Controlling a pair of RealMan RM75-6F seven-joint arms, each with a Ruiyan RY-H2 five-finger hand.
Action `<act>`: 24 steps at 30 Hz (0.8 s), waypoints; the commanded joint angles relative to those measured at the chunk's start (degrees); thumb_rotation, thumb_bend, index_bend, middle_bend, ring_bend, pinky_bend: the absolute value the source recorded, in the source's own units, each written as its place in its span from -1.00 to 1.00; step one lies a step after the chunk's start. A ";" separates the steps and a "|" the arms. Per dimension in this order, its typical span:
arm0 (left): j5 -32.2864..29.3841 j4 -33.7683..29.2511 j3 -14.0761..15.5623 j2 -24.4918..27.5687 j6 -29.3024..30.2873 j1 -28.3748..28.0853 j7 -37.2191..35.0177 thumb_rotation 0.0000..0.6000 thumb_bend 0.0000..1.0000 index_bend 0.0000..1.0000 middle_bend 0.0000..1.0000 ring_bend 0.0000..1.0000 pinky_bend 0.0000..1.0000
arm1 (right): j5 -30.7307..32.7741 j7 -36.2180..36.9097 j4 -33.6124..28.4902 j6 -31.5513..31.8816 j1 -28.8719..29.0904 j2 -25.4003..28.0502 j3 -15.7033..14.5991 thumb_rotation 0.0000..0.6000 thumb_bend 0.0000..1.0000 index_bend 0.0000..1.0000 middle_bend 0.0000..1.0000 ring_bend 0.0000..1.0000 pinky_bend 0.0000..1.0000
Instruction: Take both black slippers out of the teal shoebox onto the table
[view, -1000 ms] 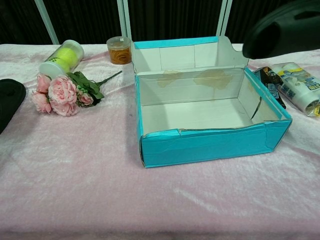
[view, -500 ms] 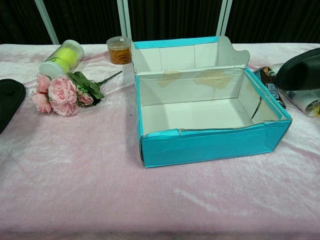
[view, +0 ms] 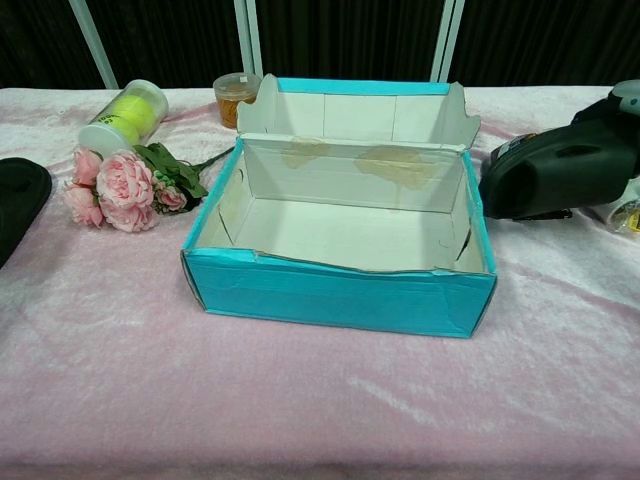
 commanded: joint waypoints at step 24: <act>-2.69 -2.56 -0.52 4.82 -0.29 1.93 5.95 1.00 -1.00 -0.69 -0.61 -0.77 -0.76 | 5.32 -15.69 -24.81 18.28 -14.49 18.11 0.72 1.00 -0.63 -1.00 -1.00 -1.00 -0.71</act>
